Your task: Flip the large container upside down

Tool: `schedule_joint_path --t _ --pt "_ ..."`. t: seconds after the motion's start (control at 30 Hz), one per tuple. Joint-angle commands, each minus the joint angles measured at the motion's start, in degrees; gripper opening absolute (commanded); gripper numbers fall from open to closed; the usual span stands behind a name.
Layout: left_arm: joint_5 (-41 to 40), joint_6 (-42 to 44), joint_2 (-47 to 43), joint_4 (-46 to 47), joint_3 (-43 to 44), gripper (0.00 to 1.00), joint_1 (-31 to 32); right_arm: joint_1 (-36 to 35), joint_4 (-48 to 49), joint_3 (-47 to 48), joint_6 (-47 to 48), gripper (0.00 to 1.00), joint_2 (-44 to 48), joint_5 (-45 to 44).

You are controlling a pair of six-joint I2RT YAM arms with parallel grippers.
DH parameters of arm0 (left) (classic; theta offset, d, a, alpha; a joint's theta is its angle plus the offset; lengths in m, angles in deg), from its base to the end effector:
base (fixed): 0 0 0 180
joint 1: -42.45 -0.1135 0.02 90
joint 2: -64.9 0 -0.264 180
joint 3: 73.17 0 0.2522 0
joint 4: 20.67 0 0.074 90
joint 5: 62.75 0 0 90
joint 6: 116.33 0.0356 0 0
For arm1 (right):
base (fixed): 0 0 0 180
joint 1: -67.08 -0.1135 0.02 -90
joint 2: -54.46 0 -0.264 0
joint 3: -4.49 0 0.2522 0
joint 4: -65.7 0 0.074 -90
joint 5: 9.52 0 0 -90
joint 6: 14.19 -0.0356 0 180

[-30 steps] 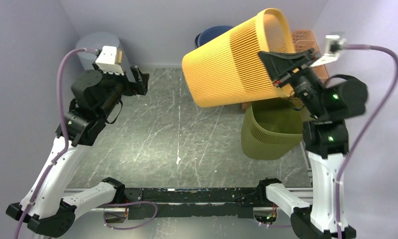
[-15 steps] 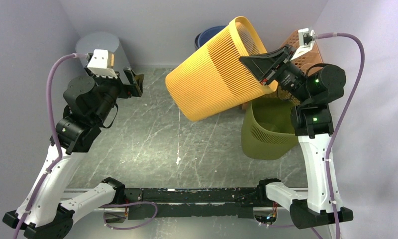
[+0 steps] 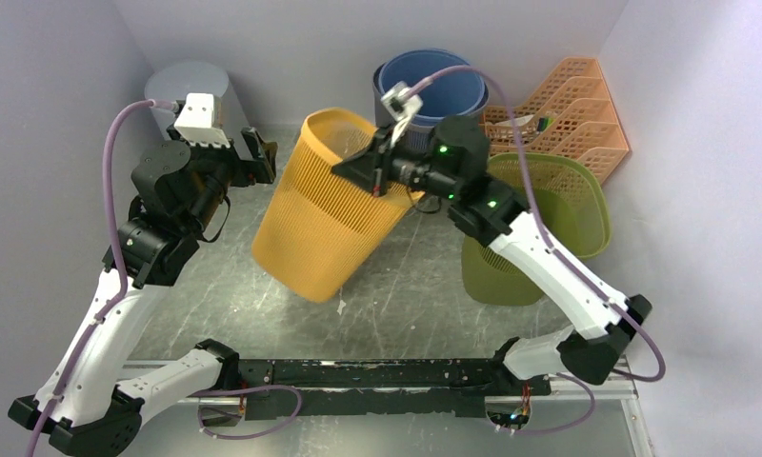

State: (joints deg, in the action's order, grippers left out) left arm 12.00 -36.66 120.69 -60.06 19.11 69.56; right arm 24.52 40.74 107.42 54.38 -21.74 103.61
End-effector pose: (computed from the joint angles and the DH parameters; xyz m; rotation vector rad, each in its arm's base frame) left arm 0.1668 -0.0748 0.4763 0.0323 1.6269 -0.2878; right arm 0.2034 0.2057 0.4866 -0.6383 1.5423 1.1760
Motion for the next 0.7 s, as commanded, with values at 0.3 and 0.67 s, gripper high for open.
schedule_joint_path --t 0.3,0.67 --pt "-5.7 0.9 -2.3 -0.6 -1.3 0.99 0.5 -12.6 6.4 -5.2 9.3 0.00 -6.4 -23.5" --pt "-9.1 1.3 -2.2 -1.2 -3.5 1.00 0.4 -25.4 2.4 -3.1 15.4 0.09 -13.6 -46.3"
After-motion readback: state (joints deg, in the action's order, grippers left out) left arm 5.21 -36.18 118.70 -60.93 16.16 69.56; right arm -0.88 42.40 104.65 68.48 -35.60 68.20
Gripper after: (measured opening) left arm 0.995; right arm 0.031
